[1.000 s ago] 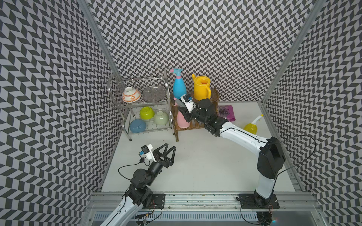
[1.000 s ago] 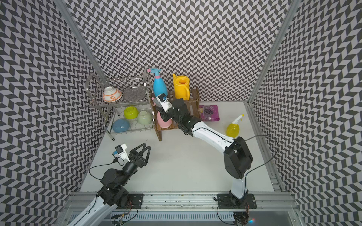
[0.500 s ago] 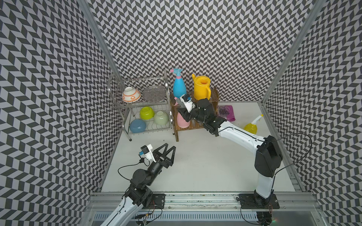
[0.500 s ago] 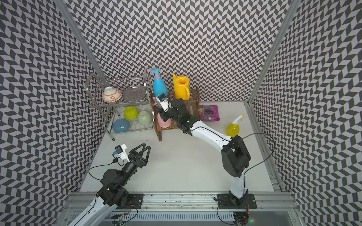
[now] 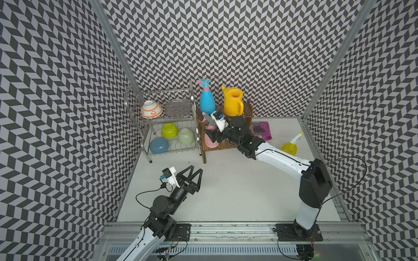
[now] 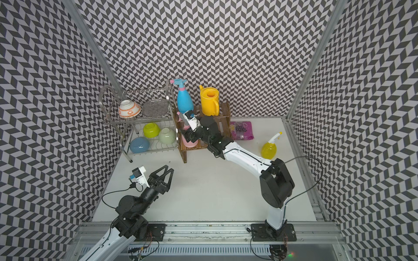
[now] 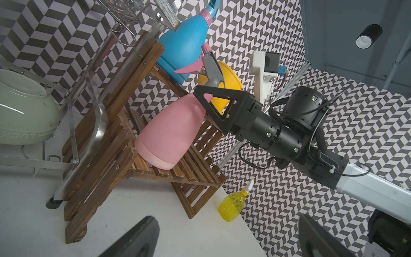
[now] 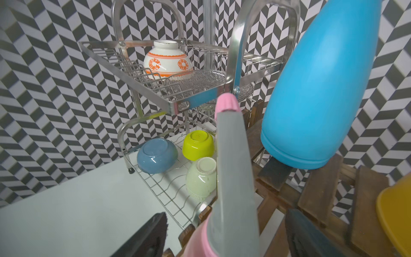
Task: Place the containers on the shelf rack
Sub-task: 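Place the container on the shelf, then pick up a container from the center of the board.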
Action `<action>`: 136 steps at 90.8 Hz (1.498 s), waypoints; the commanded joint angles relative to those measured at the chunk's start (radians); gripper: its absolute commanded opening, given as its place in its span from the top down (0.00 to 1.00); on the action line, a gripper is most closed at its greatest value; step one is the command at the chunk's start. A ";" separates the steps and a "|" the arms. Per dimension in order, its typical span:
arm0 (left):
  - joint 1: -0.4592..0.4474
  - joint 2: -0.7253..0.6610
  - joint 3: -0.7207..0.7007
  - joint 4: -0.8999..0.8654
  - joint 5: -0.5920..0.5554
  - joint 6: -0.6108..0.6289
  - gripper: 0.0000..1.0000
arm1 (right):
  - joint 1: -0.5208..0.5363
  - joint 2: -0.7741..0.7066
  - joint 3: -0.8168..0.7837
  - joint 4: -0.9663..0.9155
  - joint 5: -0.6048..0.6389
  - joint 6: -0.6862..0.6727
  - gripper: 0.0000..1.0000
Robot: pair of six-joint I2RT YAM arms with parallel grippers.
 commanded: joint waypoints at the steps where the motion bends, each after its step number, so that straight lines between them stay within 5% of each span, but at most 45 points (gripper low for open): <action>1: 0.004 -0.017 -0.033 -0.001 -0.002 0.018 0.00 | -0.008 -0.093 -0.057 0.075 0.011 0.006 0.00; 28: 0.005 -0.010 -0.041 0.027 0.023 0.023 0.00 | -0.011 -0.365 -0.290 0.078 0.007 0.008 0.00; 42: 0.005 0.064 -0.050 0.123 0.102 0.031 0.00 | -0.010 -0.622 -0.562 0.183 0.035 0.044 0.01; 58: 0.002 0.299 -0.021 0.277 0.246 0.040 0.00 | -0.071 -0.943 -0.899 0.337 0.093 0.189 0.00; 80: -0.043 0.712 0.090 0.411 0.441 0.034 0.01 | -0.355 -1.202 -1.162 0.311 0.067 0.492 0.00; 102: -0.090 0.814 0.136 0.405 0.456 0.044 0.02 | -0.625 -1.138 -1.156 0.180 -0.022 0.663 0.00; 136: -0.100 0.691 0.118 0.346 0.394 0.057 0.01 | -0.624 -0.642 -0.634 -0.447 0.497 0.895 0.00</action>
